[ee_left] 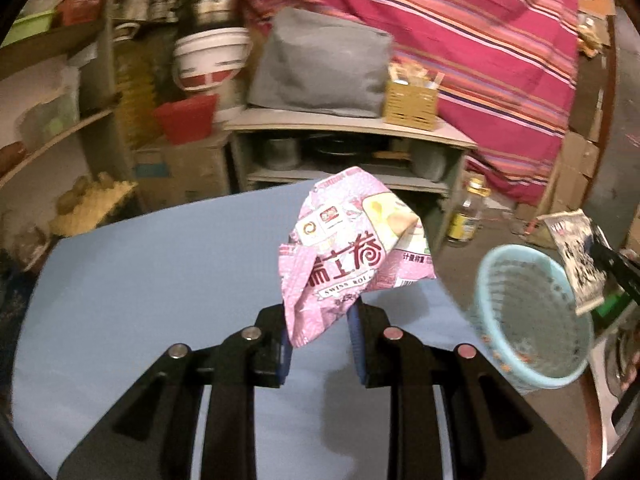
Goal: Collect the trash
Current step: 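Carry the wrapper and packet over the blue basket and open both tools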
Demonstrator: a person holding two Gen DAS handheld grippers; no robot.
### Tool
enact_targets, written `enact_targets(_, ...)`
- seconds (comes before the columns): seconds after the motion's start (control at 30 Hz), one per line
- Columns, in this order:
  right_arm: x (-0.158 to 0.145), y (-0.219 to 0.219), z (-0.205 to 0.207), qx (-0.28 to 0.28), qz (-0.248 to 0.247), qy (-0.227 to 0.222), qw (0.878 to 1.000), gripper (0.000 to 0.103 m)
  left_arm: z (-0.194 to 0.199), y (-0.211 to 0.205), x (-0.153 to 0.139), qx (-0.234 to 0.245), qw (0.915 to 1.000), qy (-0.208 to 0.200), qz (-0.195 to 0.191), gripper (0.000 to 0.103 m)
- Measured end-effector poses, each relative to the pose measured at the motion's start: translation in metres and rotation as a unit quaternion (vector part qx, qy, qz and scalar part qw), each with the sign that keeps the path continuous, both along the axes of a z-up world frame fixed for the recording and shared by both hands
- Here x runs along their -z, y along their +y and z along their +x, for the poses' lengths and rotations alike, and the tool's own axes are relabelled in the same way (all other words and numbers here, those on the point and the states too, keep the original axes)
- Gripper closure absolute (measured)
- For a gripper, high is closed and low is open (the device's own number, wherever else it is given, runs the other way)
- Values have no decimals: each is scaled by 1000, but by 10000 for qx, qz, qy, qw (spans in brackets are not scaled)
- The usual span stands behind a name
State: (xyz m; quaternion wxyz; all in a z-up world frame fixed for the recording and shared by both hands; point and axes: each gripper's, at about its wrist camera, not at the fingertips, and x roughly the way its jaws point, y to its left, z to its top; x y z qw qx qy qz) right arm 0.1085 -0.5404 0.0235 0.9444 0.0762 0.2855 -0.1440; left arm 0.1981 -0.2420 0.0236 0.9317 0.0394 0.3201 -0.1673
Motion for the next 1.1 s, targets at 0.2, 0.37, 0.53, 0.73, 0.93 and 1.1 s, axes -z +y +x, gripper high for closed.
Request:
enact_targets(0.2,12,-42,-16,286,-114,222,9993,92,-12,-59,7,374,9991,136,-115,78)
enact_targets(0.37,31,-54,-13,239,-3,398,9989,81,-18,-101,8,639,9979,94,-106,78)
enact_targets(0.53,37,-59,-10,162,361,287,9988,50,-18,-125,11,787,9968,110,-43,78)
enact_targets(0.73,35,-60,-23,364,203,315,9986,29,-18,-147,22,987,9949,219,-1,78)
enact_targets(0.93,12,-67,-51,693,125,-9,9975,15,-25,-185,40,1278,9910,387,83,78)
enact_targets(1.1,11,-70,-65,829,40,17,9966,10,-22,-212,61,1421,9884,510,186,78)
